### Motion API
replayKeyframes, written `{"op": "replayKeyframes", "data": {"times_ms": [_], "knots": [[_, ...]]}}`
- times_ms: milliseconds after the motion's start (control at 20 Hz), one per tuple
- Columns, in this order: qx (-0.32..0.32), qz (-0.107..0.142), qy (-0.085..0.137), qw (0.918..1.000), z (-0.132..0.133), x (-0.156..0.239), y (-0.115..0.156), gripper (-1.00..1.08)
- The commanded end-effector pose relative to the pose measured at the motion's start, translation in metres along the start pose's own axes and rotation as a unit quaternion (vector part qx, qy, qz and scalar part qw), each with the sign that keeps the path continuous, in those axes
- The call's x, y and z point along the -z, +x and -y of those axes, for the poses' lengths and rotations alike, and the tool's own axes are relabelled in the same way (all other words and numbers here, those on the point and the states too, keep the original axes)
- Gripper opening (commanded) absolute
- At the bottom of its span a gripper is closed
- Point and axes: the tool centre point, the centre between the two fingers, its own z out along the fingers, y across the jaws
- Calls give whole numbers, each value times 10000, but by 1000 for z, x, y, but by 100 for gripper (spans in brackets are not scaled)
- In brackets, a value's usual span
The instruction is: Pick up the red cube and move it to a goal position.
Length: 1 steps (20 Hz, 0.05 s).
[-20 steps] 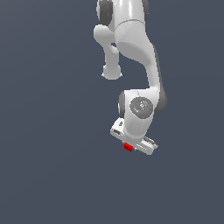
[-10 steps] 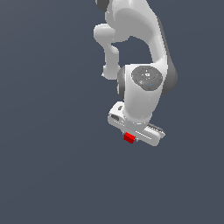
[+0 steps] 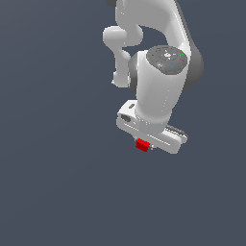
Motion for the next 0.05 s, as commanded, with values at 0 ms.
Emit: {"op": "replayKeyframes", "data": {"times_ms": [0], "knots": [[1,4,-3,10000,0,3,0,-100]]}}
